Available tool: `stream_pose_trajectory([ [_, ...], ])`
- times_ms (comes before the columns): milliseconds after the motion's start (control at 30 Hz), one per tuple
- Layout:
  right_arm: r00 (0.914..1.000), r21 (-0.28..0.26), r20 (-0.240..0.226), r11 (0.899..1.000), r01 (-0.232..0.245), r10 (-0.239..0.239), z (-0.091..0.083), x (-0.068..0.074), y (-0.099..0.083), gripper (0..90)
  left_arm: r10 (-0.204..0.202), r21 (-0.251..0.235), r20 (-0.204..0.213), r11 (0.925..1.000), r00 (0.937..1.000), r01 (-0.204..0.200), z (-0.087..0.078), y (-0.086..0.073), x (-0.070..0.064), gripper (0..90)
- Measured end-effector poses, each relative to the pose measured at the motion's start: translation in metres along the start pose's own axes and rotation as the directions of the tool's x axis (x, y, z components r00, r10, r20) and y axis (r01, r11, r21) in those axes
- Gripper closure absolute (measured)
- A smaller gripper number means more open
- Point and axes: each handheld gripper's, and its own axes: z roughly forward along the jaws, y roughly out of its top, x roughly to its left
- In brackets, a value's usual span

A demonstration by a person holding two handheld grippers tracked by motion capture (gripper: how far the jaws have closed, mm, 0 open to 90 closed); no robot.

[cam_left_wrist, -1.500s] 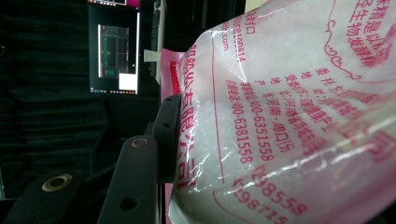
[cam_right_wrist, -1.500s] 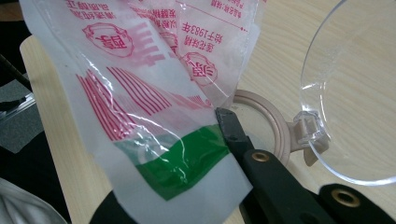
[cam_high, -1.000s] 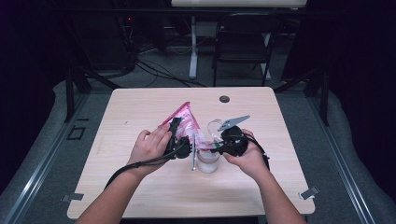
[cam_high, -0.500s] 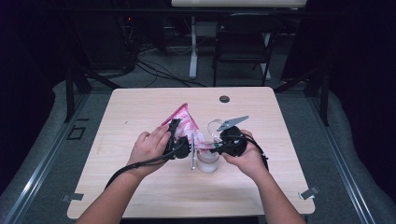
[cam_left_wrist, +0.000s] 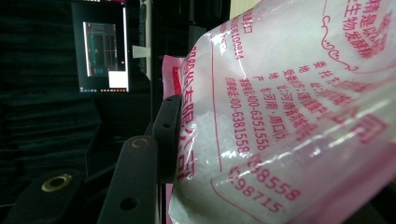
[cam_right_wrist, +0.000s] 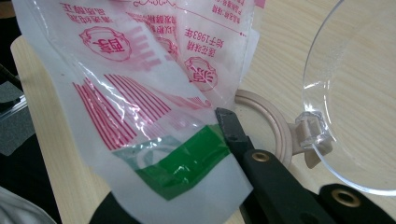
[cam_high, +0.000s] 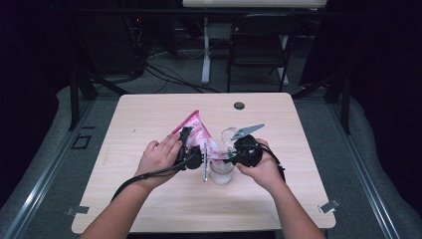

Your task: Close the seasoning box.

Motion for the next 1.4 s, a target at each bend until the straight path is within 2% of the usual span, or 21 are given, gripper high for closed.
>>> stream_pose_trajectory([
  [400,1.0000,-0.001,0.002,1.000,0.000,0.000,0.0004,0.0004,0.0001,90.0,-0.004,-0.001,-0.001,1.0000,1.0000,0.004,-0.0010,0.0001,0.0001,62.5],
  [1067,1.0000,-0.004,0.003,1.000,0.002,-0.002,0.0008,0.0011,0.0002,90.0,0.014,-0.003,-0.012,0.9999,0.9998,-0.014,-0.0035,0.0013,0.0036,62.4],
  [1400,1.0000,-0.006,0.001,1.000,0.001,-0.001,0.0011,0.0017,0.0004,90.0,0.005,0.000,-0.013,1.0000,0.9999,-0.005,-0.0043,0.0009,0.0037,62.4],
])
